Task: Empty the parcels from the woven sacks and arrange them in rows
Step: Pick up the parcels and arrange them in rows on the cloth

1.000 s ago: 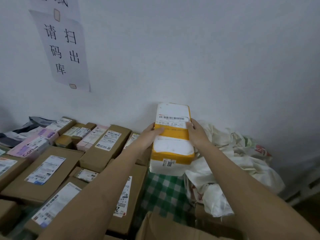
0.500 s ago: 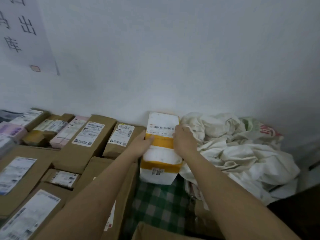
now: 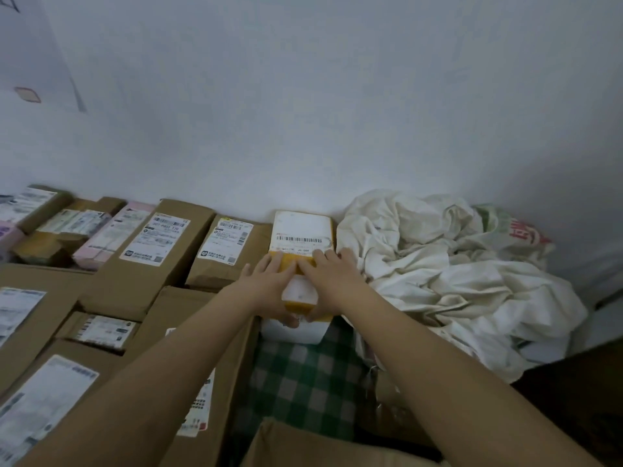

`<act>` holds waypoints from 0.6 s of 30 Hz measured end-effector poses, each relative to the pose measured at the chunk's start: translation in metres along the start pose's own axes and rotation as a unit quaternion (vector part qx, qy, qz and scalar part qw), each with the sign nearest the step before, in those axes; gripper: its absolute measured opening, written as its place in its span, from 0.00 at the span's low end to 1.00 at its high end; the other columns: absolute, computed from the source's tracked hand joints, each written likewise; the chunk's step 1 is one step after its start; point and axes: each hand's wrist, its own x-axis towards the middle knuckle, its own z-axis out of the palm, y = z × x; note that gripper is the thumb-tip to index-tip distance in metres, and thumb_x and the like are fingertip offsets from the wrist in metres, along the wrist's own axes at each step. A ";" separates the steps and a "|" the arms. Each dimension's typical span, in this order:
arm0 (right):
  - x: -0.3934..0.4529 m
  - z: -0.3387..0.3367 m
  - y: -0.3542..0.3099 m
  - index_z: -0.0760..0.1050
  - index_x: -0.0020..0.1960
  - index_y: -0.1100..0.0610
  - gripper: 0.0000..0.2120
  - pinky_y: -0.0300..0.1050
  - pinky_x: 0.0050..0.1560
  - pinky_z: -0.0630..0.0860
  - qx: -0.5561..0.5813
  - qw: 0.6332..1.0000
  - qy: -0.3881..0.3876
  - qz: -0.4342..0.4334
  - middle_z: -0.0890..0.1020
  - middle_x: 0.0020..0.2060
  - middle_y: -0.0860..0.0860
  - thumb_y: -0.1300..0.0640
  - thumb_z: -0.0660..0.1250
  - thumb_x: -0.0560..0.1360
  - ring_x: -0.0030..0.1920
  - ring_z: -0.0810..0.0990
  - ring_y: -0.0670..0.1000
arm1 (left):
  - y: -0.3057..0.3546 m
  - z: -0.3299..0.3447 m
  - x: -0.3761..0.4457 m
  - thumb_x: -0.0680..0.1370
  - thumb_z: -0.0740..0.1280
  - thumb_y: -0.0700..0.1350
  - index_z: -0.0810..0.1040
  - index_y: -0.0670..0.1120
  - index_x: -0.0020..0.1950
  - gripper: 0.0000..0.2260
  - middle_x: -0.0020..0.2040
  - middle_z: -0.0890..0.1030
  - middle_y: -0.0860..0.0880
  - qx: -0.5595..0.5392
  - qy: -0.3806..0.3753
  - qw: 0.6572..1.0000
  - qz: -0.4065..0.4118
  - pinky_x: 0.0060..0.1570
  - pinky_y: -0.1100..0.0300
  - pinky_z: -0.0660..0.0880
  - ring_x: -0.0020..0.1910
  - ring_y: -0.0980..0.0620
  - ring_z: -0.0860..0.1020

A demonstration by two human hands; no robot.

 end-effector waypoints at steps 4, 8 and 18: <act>-0.003 -0.001 -0.007 0.62 0.69 0.53 0.42 0.56 0.66 0.60 0.011 0.999 0.040 0.011 0.70 0.64 0.54 0.34 0.73 0.65 0.63 0.70 0.56 | 0.005 0.005 0.003 0.72 0.72 0.57 0.47 0.49 0.78 0.45 0.79 0.43 0.46 0.053 0.083 0.995 0.000 0.74 0.41 0.49 0.77 0.46 0.43; -0.025 -0.014 -0.004 0.63 0.71 0.52 0.33 0.56 0.67 0.60 0.020 0.999 0.027 -0.020 0.70 0.66 0.54 0.40 0.68 0.72 0.66 0.68 0.56 | 0.016 0.010 -0.005 0.75 0.69 0.53 0.49 0.49 0.77 0.39 0.79 0.46 0.45 0.062 0.087 0.993 -0.048 0.73 0.38 0.48 0.77 0.43 0.44; -0.138 -0.034 0.013 0.78 0.48 0.54 0.04 0.40 0.39 0.72 0.350 0.936 0.023 0.000 0.76 0.38 0.45 0.54 0.67 0.77 0.39 0.75 0.45 | 0.075 0.015 -0.088 0.83 0.53 0.48 0.66 0.48 0.71 0.17 0.76 0.60 0.45 0.009 0.031 0.999 -0.011 0.73 0.40 0.47 0.76 0.45 0.52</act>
